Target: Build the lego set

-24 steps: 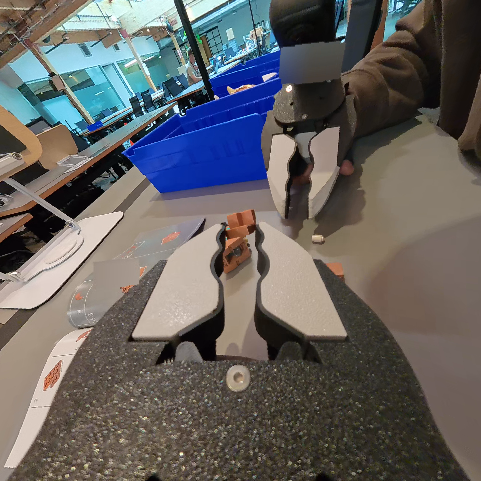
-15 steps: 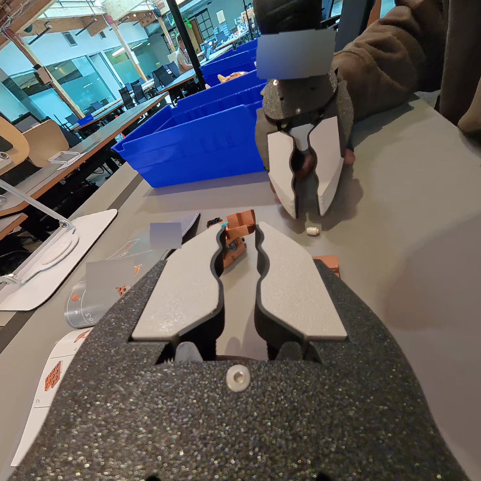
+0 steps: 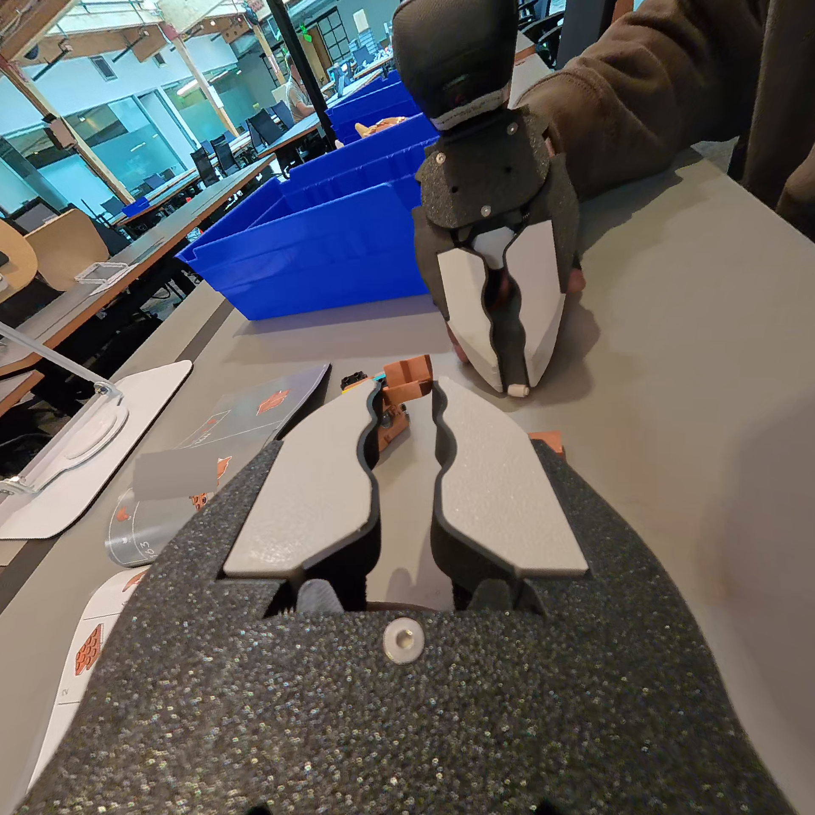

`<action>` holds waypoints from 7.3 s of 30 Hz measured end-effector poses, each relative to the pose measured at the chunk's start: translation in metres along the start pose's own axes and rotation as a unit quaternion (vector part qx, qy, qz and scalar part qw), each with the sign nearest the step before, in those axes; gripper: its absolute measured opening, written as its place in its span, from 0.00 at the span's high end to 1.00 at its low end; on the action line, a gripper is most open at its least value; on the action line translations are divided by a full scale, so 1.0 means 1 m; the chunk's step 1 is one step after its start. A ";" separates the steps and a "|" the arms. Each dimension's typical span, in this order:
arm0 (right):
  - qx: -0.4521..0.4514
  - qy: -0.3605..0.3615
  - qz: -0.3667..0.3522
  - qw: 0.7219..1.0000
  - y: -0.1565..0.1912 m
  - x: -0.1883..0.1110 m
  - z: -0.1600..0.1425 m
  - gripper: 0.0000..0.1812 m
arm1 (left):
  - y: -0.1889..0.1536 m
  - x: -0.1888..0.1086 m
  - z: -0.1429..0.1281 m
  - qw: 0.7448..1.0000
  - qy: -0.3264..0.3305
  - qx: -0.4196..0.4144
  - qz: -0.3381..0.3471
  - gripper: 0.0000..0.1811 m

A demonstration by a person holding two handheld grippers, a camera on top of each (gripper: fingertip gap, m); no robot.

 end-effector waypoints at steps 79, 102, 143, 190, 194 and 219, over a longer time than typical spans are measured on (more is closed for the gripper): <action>0.029 -0.094 -0.033 0.995 0.013 -0.009 0.006 0.96 | -0.006 0.002 -0.002 1.000 0.011 0.004 -0.025 0.89; 0.026 -0.096 -0.108 0.989 0.011 -0.012 0.034 0.96 | -0.030 0.022 0.002 0.990 0.099 0.091 -0.034 0.89; -0.015 0.000 -0.180 0.984 0.019 0.001 0.041 0.96 | -0.037 0.031 0.004 0.979 0.163 0.123 -0.018 0.89; -0.030 -0.102 -0.153 0.982 0.003 -0.006 0.024 0.88 | -0.024 0.023 0.003 0.991 0.121 0.045 -0.028 0.89; -0.027 -0.110 -0.147 0.983 0.002 -0.007 0.023 0.88 | -0.024 0.022 0.004 0.993 0.111 0.038 -0.031 0.89; -0.020 -0.166 -0.108 0.980 0.012 -0.015 0.031 0.93 | -0.024 0.012 0.010 0.998 -0.001 0.028 -0.054 0.89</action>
Point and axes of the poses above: each gripper's, where its closed fingertips meet, x out along the fingers, z out of its top, y = z × x across the jaws, the point moved 10 cm from there along -x, back along the fingers, and after that the axes turned 5 degrees about z, right-handed, at the moved point
